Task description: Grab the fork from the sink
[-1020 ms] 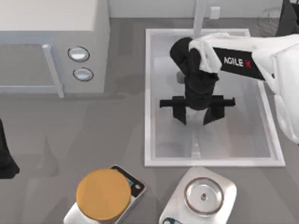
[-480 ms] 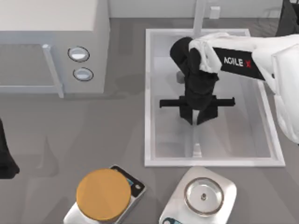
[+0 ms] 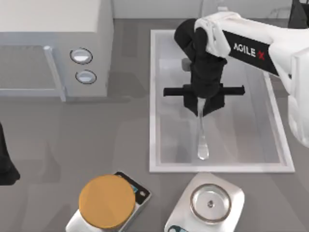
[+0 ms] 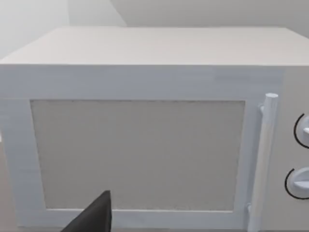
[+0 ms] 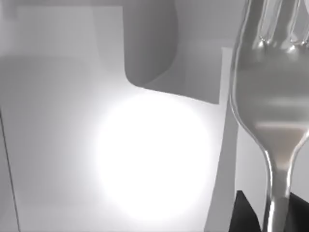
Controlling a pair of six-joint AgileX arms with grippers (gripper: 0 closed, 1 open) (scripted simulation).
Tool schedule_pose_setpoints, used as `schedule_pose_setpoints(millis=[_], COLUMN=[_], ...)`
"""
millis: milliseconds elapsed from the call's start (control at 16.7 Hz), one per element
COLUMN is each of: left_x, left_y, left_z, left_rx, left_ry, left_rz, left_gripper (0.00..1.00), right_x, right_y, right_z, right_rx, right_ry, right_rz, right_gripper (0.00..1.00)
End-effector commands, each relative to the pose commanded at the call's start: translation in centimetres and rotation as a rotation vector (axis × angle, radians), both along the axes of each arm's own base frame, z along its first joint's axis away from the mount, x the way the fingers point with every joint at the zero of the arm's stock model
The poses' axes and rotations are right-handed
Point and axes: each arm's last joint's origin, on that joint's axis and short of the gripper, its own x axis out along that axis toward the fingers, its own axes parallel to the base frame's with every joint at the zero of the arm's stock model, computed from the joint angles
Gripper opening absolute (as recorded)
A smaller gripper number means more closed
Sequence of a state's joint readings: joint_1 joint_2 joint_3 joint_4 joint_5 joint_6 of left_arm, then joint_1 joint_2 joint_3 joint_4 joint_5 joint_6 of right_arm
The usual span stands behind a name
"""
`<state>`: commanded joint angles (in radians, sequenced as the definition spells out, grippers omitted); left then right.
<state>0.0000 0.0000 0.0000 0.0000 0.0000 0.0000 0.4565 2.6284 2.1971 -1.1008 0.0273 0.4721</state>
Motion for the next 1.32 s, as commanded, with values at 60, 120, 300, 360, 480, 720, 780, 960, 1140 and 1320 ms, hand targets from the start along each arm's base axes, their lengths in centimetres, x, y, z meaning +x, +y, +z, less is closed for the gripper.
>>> schedule_pose_setpoints(millis=[60, 120, 300, 360, 480, 720, 780, 960, 1140, 1320], left_x=[0.0, 0.0, 0.0, 0.0, 0.0, 0.0, 0.0, 0.0, 0.0, 0.0], left_y=[0.0, 0.0, 0.0, 0.0, 0.0, 0.0, 0.0, 0.0, 0.0, 0.0], left_z=[0.0, 0.0, 0.0, 0.0, 0.0, 0.0, 0.0, 0.0, 0.0, 0.0], left_rx=[0.0, 0.0, 0.0, 0.0, 0.0, 0.0, 0.0, 0.0, 0.0, 0.0], left_ry=[0.0, 0.0, 0.0, 0.0, 0.0, 0.0, 0.0, 0.0, 0.0, 0.0], left_rz=[0.0, 0.0, 0.0, 0.0, 0.0, 0.0, 0.0, 0.0, 0.0, 0.0], left_gripper=[1.0, 1.0, 1.0, 1.0, 1.0, 1.0, 1.0, 1.0, 1.0, 1.0], right_x=[0.0, -0.1, -0.5, -0.6, -0.7, -0.8, -0.8, -0.8, -1.8, -4.5], right_y=[0.0, 0.0, -0.3, -0.4, -0.5, -0.4, -0.4, -2.4, -6.6, -12.1], right_z=[1.6, 3.2, 7.8, 9.0, 10.2, 10.1, 10.1, 11.5, 14.0, 16.5], right_rx=[-0.004, -0.008, -0.008, -0.005, -0.001, 0.0, 0.0, 0.002, 0.0, -0.006], right_ry=[0.008, 0.015, 0.016, 0.009, 0.001, 0.001, 0.001, -0.004, -0.003, 0.014], right_rz=[0.0, 0.0, 0.0, 0.0, 0.0, 0.0, 0.0, 0.0, -0.001, -0.002], right_gripper=[0.0, 0.0, 0.0, 0.0, 0.0, 0.0, 0.0, 0.0, 0.0, 0.0])
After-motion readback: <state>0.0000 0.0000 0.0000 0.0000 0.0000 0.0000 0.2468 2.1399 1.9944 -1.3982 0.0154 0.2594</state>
